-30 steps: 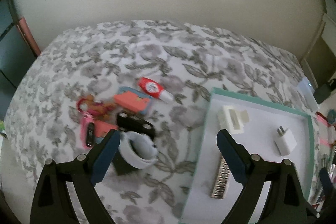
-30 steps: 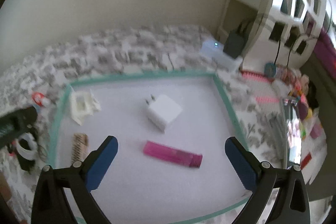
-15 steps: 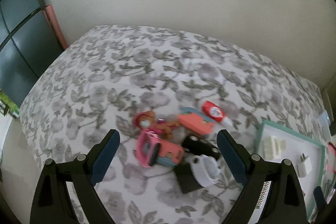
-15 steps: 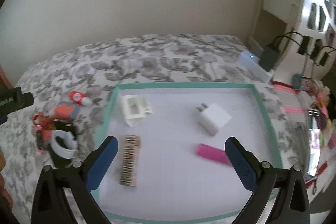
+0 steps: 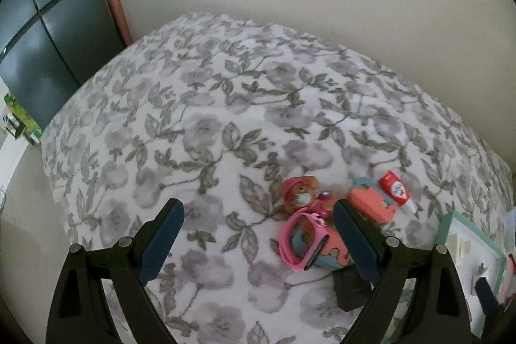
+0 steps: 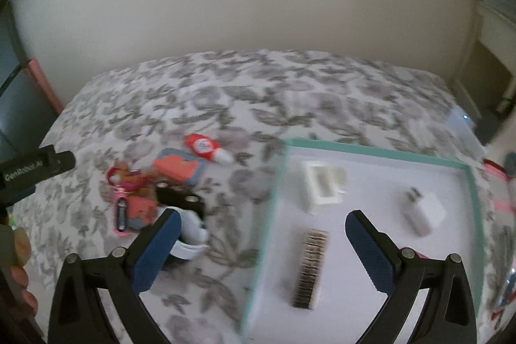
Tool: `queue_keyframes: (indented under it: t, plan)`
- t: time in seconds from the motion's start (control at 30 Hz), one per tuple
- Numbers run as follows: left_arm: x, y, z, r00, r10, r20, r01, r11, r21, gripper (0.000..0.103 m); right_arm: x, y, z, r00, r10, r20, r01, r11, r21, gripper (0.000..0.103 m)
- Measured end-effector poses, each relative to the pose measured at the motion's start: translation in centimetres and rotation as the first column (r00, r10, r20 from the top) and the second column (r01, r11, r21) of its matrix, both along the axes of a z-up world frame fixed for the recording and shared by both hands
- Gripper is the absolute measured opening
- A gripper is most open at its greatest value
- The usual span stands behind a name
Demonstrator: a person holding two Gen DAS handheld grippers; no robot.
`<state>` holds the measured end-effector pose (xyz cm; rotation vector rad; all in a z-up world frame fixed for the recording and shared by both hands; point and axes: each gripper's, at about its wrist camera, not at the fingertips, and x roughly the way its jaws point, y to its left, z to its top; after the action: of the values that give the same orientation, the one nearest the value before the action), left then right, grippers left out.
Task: Organize rigid objects
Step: 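Move both open tools back toward the pile of items, then grasp the white smartwatch with the right tool while the left tool grasps the pink watch band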
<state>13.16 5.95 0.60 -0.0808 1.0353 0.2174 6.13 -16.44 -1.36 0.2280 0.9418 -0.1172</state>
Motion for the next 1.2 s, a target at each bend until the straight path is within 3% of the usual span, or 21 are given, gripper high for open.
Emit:
queue_keyframes:
  t: [0.33,0.67,0.8,1.0,1.2]
  plan:
    - [1.4,1.3,-3.5,0.995,0.006,-0.099,-0.017,0.994,-0.111,0.094,3.8,4.5,-3.1,0.99,0.126,-0.071,-0.116,0.985,0.13,0.102]
    - [2.2,0.7,-6.5,0.983,-0.017,-0.181,-0.019,0.98,-0.197,0.094,4.8,4.8,-6.3,0.98,0.148,-0.135,-0.11,0.962,0.252,0.097]
    - [2.5,0.5,-7.6,0.978,-0.027,-0.209,-0.02,0.976,-0.218,0.094,4.9,4.5,-7.2,0.978,0.144,-0.152,-0.093,0.949,0.302,0.089]
    - [2.5,0.0,-8.6,0.973,-0.042,-0.227,-0.015,0.969,-0.247,0.094,4.9,4.6,-7.7,0.977,0.15,-0.155,-0.097,0.946,0.308,0.086]
    - [2.4,0.2,-9.2,0.971,-0.035,-0.237,-0.041,0.951,-0.306,0.094,5.0,4.9,-7.7,0.977,0.15,-0.15,-0.097,0.945,0.311,0.076]
